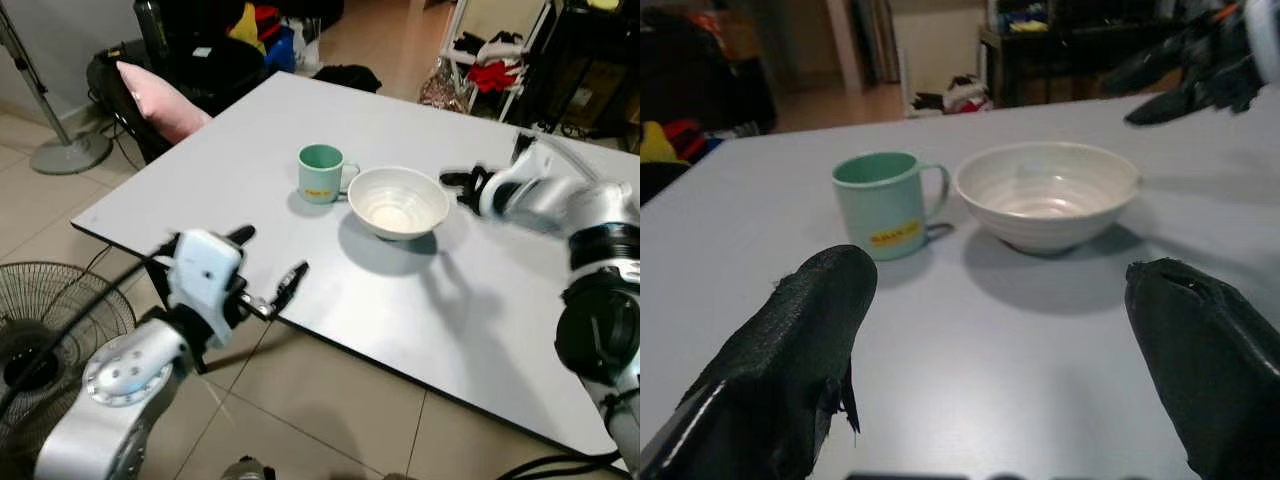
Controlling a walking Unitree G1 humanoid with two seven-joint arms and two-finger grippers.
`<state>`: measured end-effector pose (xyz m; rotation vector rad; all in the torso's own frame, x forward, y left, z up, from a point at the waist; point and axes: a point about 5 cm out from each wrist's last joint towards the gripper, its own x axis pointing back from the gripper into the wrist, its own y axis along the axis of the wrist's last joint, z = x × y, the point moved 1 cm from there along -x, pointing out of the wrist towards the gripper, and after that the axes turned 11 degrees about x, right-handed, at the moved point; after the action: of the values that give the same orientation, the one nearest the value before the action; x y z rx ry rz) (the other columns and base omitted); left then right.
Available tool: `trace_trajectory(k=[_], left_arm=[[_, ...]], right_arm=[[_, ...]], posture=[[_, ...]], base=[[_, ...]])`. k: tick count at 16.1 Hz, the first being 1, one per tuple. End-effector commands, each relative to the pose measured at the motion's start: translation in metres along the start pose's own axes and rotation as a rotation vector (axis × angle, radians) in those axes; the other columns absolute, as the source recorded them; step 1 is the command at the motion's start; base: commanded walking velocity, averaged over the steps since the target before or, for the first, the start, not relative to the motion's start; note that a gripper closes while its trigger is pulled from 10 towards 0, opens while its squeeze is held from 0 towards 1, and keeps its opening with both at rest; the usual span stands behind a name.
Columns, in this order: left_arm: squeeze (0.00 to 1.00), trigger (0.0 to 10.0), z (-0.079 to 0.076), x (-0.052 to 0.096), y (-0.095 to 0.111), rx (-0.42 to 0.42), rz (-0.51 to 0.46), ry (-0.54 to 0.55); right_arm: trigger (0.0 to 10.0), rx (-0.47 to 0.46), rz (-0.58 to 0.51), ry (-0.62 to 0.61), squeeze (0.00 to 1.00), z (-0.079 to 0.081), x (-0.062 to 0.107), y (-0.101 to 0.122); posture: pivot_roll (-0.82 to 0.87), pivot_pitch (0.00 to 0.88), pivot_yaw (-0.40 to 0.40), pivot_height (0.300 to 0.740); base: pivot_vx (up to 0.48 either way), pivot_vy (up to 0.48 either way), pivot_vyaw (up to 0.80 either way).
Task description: Setting the table
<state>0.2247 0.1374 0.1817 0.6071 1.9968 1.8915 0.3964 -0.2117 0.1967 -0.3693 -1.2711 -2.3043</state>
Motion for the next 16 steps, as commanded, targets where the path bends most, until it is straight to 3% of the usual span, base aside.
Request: trace_trajectory(k=[1, 4, 7, 8, 9, 11, 16], left_arm=[[0.0, 10.0, 0.003, 0.003, 0.006, 0.002, -0.034, 0.022], [0.0, 10.0, 0.016, 0.004, 0.004, -0.077, -0.061, 0.23], [0.0, 10.0, 0.018, 0.007, 0.001, -0.039, -0.098, 0.359], [0.0, 10.0, 0.009, 0.007, -0.003, -0.031, -0.091, 0.348], [0.0, 10.0, 0.007, 0.007, -0.004, -0.031, -0.086, 0.342], [0.0, 10.0, -0.001, 0.007, -0.009, -0.037, -0.081, 0.34], [0.0, 10.0, 0.0, 0.016, -0.014, -0.09, -0.065, 0.399]], right_arm=[[10.0, 0.04, -0.018, 0.032, 0.0, 0.004, 0.009, 0.008], [10.0, 0.324, -0.302, 0.078, 0.0, 0.009, 0.042, 0.007], [10.0, 0.833, -0.425, 0.062, 0.0, 0.03, 0.074, -0.044], [10.0, 0.904, -0.424, 0.142, 0.0, 0.041, 0.084, -0.071], [10.0, 0.927, -0.426, 0.163, 0.0, 0.045, 0.088, -0.079], [10.0, 0.871, -0.436, 0.192, 0.0, 0.053, 0.097, -0.1], [10.0, 0.851, -0.442, 0.165, 0.0, 0.048, 0.099, -0.12]], posture=[[0.0, 0.011, 0.02, 0.74], [-0.01, 0.028, 0.035, 0.74], [-0.03, 0.032, 0.061, 0.74], [-0.03, 0.032, 0.071, 0.74], [-0.04, 0.034, 0.072, 0.74], [-0.04, 0.036, 0.079, 0.74], [-0.02, 0.034, 0.065, 0.74]], base=[[0.0, 0.0, 0.0], [0.0, 0.0, 0.0], [0.0, 0.0, 0.0], [0.0, 0.0, 0.0], [0.0, 0.0, 0.0], [0.0, 0.0, 0.4], [0.0, 0.0, 0.8]])
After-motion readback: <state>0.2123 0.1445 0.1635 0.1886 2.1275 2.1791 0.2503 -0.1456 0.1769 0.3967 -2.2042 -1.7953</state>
